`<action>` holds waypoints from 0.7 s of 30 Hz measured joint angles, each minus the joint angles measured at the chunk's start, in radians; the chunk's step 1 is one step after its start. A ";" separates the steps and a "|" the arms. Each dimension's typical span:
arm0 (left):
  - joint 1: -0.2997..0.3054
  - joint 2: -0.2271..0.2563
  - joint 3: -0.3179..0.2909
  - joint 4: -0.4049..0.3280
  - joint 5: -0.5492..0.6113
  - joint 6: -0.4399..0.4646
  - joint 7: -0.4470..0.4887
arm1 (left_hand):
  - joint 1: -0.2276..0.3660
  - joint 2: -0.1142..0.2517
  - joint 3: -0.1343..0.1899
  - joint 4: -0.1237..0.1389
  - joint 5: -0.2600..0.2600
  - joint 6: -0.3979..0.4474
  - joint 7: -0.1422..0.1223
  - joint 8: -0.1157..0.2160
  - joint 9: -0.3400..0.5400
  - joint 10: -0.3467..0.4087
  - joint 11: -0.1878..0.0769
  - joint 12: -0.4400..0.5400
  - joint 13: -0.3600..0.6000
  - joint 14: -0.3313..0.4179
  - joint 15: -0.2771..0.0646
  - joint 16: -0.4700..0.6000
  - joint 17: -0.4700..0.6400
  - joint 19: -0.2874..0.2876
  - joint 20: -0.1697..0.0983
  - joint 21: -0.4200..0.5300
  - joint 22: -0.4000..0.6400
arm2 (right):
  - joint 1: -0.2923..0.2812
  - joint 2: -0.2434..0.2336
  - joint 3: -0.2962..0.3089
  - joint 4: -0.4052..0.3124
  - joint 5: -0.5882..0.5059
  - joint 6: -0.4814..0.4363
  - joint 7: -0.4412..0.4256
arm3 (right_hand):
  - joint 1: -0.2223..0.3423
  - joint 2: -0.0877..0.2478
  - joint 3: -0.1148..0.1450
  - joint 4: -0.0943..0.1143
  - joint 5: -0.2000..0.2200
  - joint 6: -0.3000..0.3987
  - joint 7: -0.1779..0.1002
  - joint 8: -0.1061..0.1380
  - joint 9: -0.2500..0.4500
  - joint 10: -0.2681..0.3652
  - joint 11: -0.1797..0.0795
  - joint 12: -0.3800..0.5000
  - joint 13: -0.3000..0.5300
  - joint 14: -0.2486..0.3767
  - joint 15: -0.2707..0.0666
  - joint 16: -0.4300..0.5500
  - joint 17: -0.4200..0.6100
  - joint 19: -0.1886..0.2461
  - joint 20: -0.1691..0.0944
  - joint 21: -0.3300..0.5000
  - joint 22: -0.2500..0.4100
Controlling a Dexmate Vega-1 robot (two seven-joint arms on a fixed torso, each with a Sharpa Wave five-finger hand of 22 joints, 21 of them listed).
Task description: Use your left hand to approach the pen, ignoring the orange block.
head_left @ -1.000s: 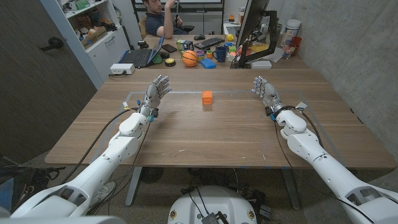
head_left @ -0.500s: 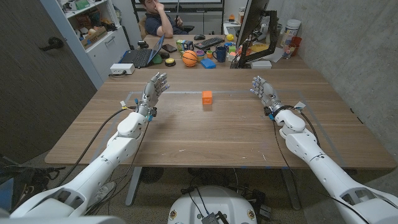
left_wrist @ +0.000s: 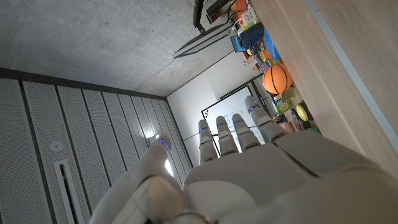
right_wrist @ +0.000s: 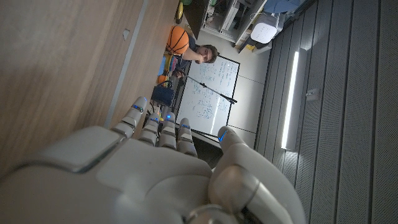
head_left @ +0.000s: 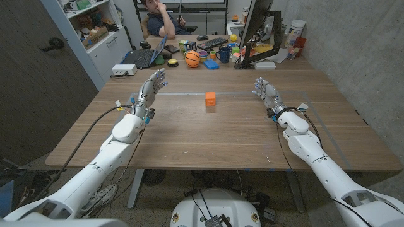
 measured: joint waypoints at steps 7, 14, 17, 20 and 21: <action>0.054 0.034 -0.030 -0.069 0.102 -0.002 0.073 | 0.008 -0.014 -0.004 -0.012 0.000 -0.021 -0.021 0.000 0.000 -0.030 -0.005 0.000 0.000 -0.011 0.000 0.000 0.000 -0.014 0.004 -0.011 0.000 | 0.003 0.012 0.004 0.006 -0.007 -0.001 0.013 | 0.000 0.000 0.000 0.000 0.000 0.000 0.000 0.000 0.000 0.000 0.000 0.000 0.000 0.000 0.000 0.000 0.000 0.000 0.000 0.000 0.000; 0.126 0.060 -0.078 -0.151 0.226 0.005 0.168 | 0.015 -0.025 -0.005 -0.027 0.004 -0.039 -0.039 0.000 0.000 -0.048 -0.019 0.000 0.000 -0.021 0.011 0.000 0.000 -0.030 0.020 -0.022 0.000 | 0.009 0.023 0.005 0.015 -0.015 -0.001 0.023 | 0.000 0.000 0.000 0.000 0.000 0.000 0.000 0.000 0.000 0.000 0.000 0.000 0.000 0.000 0.000 0.000 0.000 0.000 0.000 0.000 0.000; 0.152 0.067 -0.098 -0.181 0.284 0.015 0.207 | 0.019 -0.030 -0.008 -0.032 0.004 -0.051 -0.051 0.000 0.000 -0.057 -0.021 0.000 0.000 -0.029 0.014 0.000 0.003 -0.038 0.027 -0.030 0.000 | 0.012 0.026 0.005 0.018 -0.018 -0.001 0.027 | 0.000 0.000 0.000 0.000 0.000 0.000 0.000 0.000 0.000 0.000 0.000 0.000 0.000 0.000 0.000 0.000 0.000 0.000 0.000 -0.004 0.000; 0.177 0.071 -0.116 -0.210 0.340 0.029 0.243 | 0.017 -0.039 -0.007 -0.039 0.004 -0.059 -0.059 0.000 0.000 -0.065 -0.021 0.000 0.000 -0.038 0.019 0.000 0.005 -0.043 0.025 -0.033 0.000 | 0.016 0.029 0.003 0.021 -0.021 -0.001 0.030 | 0.000 0.000 0.000 0.000 0.000 0.000 0.000 0.000 0.000 0.000 0.000 0.000 0.000 0.000 0.000 0.000 0.000 0.000 0.000 -0.004 0.000; 0.181 0.071 -0.119 -0.216 0.350 0.032 0.250 | 0.017 -0.039 -0.009 -0.040 0.004 -0.061 -0.061 0.000 0.000 -0.067 -0.021 0.000 0.000 -0.038 0.019 -0.004 0.005 -0.045 0.023 -0.037 0.000 | 0.016 0.030 0.003 0.021 -0.021 -0.001 0.030 | 0.000 0.000 0.000 0.000 0.000 0.000 0.000 0.000 0.000 0.000 0.000 0.000 0.000 0.000 0.000 0.000 0.000 0.000 0.000 -0.004 0.000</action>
